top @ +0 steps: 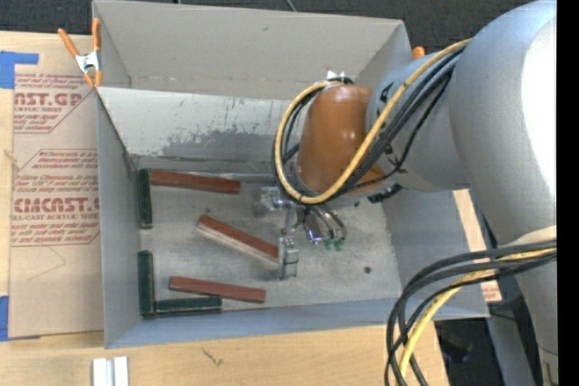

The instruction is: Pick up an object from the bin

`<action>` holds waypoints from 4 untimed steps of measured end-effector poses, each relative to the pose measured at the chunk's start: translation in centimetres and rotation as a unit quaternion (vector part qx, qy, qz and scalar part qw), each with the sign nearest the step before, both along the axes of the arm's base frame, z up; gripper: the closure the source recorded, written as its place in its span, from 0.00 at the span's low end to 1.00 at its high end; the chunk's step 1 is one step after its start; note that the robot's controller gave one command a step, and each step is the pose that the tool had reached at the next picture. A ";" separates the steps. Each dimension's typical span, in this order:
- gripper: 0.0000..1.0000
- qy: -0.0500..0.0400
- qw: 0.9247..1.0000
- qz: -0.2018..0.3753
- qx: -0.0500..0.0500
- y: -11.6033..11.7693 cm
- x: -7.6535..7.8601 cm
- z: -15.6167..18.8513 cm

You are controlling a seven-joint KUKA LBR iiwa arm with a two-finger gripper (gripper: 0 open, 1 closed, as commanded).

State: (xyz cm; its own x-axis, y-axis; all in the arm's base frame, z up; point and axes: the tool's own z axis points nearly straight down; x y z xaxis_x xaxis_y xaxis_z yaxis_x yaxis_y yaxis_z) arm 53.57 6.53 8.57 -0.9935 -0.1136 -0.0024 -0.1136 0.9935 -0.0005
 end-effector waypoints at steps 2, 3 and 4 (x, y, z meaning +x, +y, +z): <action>1.00 0.000 0.998 0.066 0.000 -2.6 -1.0 -1.6; 1.00 0.005 0.998 0.058 0.000 -2.6 -0.7 2.7; 1.00 0.000 0.995 0.096 0.000 -2.2 0.2 13.3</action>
Offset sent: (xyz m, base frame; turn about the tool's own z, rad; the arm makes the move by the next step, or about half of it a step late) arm 0.0000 0.0000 0.0000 0.0000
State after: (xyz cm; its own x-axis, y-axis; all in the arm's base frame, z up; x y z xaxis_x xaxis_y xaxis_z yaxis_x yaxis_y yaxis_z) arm 53.75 4.33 21.89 -0.9533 -0.3020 -0.0028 -0.3020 0.9533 -0.0001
